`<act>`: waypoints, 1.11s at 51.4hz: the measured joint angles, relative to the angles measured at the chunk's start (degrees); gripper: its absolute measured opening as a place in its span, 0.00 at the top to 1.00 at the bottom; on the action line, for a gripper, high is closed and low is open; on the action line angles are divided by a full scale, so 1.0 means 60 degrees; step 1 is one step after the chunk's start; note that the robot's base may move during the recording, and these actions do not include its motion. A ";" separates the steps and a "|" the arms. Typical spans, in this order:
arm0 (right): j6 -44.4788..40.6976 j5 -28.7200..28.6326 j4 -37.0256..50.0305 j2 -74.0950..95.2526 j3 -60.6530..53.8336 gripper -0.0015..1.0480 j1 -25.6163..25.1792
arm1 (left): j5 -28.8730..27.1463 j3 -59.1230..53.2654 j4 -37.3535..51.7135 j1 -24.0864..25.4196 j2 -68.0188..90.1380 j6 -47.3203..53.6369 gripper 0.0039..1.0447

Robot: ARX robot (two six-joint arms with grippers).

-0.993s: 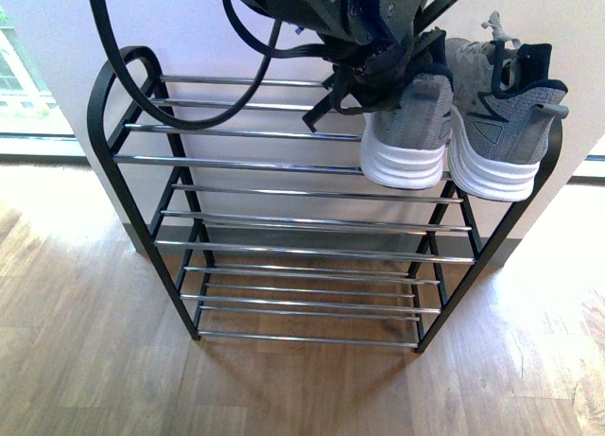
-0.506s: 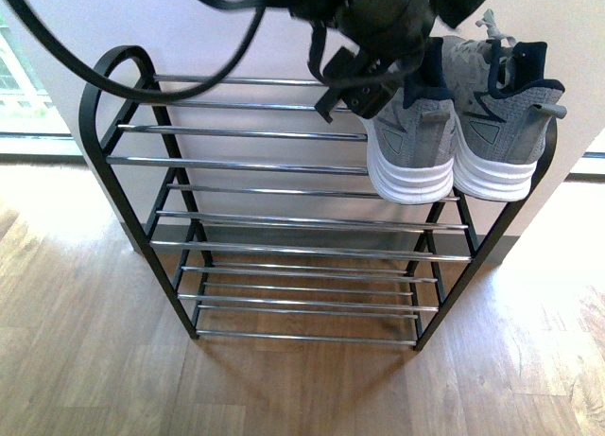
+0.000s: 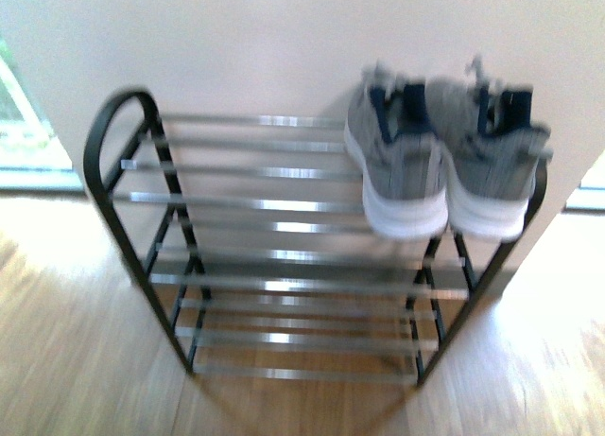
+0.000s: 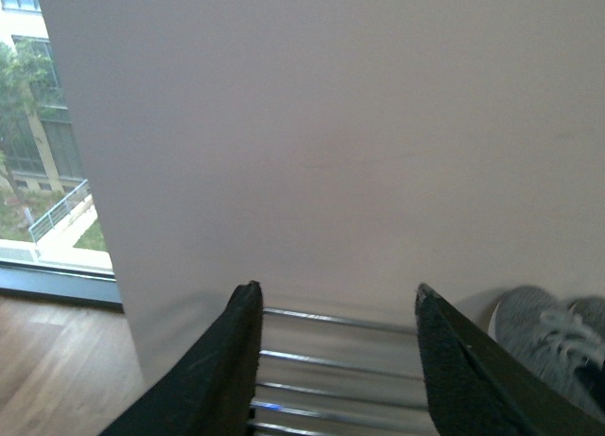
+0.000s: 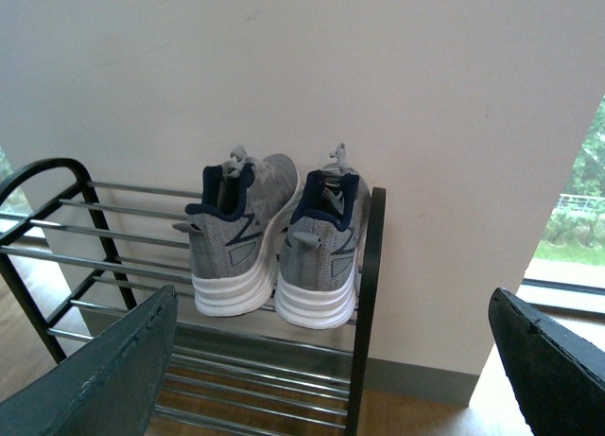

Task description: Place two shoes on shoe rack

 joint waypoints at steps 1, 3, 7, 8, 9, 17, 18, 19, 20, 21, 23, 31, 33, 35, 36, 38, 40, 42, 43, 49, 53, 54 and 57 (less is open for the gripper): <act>-0.0004 0.0000 0.0000 0.0000 0.0000 0.09 0.0000 | 0.0058 -0.0127 0.0029 0.0055 -0.0087 0.0062 0.61; -0.0004 0.0000 0.0000 0.0000 0.0000 0.09 0.0000 | 0.0284 -0.0597 0.0124 0.0277 -0.0415 0.0262 0.67; -0.0004 0.0000 0.0000 0.0000 0.0000 0.09 0.0000 | 0.0539 -0.1217 0.0226 0.0630 -0.0900 0.0408 0.78; -0.0004 0.0000 0.0000 0.0000 0.0000 0.09 0.0000 | 0.0586 -0.1315 0.0240 0.0692 -0.0973 0.0433 0.79; 0.0000 0.0000 0.0000 0.0000 0.0000 0.09 0.0000 | 0.0663 -0.1494 0.0262 0.0801 -0.1122 0.0470 0.83; -0.0004 0.0000 0.0000 0.0000 0.0000 0.09 0.0000 | 0.1384 -0.2616 0.0302 0.1446 -0.2164 0.0583 0.99; -0.0004 0.0000 0.0000 0.0000 0.0000 0.09 0.0000 | 0.1483 -0.2801 0.0302 0.1555 -0.2357 0.0601 0.99; 0.0000 0.0000 0.0000 0.0000 0.0000 0.09 0.0000 | 0.1574 -0.2922 0.0299 0.1636 -0.2484 0.0608 0.99; -0.0004 0.0000 0.0000 0.0000 0.0000 0.09 0.0000 | 0.1661 -0.3089 0.0284 0.1749 -0.2674 0.0612 0.99; 0.0000 0.0000 0.0000 0.0000 0.0000 0.09 0.0000 | 0.1679 -0.3140 0.0277 0.1789 -0.2739 0.0612 0.99; -0.0004 0.0000 0.0000 0.0000 0.0000 0.09 0.0000 | 0.1840 -0.3344 0.0233 0.1938 -0.2994 0.0616 0.99; 0.0000 0.0000 0.0000 0.0000 0.0000 0.09 0.0000 | 0.2233 -0.3920 -0.0044 0.2364 -0.3836 0.0637 0.99; 0.0000 0.0000 0.0000 0.0000 0.0000 0.09 0.0000 | 0.2342 -0.4022 -0.0113 0.2441 -0.4007 0.0641 0.99; 0.0000 0.0000 0.0000 0.0000 0.0000 0.09 0.0000 | 0.2426 -0.4153 -0.0230 0.2535 -0.4244 0.0645 0.99; 0.0000 0.0000 0.0000 0.0000 0.0000 0.09 0.0000 | 0.2444 -0.4186 -0.0262 0.2565 -0.4302 0.0641 0.99; -0.0004 0.0000 0.0000 0.0000 0.0000 0.09 0.0000 | 0.2554 -0.4313 -0.0393 0.2663 -0.4546 0.0645 0.99; 0.0000 0.0000 0.0000 0.0000 0.0000 0.09 0.0000 | 0.2637 -0.4444 -0.0561 0.2783 -0.4849 0.0645 0.99; -0.0004 0.0000 0.0000 0.0000 0.0000 0.09 0.0000 | 0.2714 -0.4539 -0.0707 0.2871 -0.5100 0.0645 0.99; 0.0000 0.0000 0.0000 0.0000 0.0000 0.09 0.0000 | 0.2725 -0.4564 -0.0743 0.2892 -0.5162 0.0645 0.99; 0.0000 0.0000 0.0000 0.0000 0.0000 0.09 0.0000 | 0.2940 -0.4794 -0.1166 0.3085 -0.5821 0.0648 0.99; 0.0000 0.0000 0.0000 0.0000 0.0000 0.09 0.0000 | 0.3727 -0.4932 -0.1534 0.3672 -0.6324 0.0656 0.99; -0.0004 0.0000 0.0000 0.0000 0.0000 0.09 0.0000 | 0.3756 -0.4965 -0.1625 0.3774 -0.6441 0.0656 0.99; 0.0000 0.0000 0.0000 0.0000 0.0000 0.09 0.0000 | 0.3752 -0.5268 -0.1322 0.3985 -0.6590 0.0656 0.99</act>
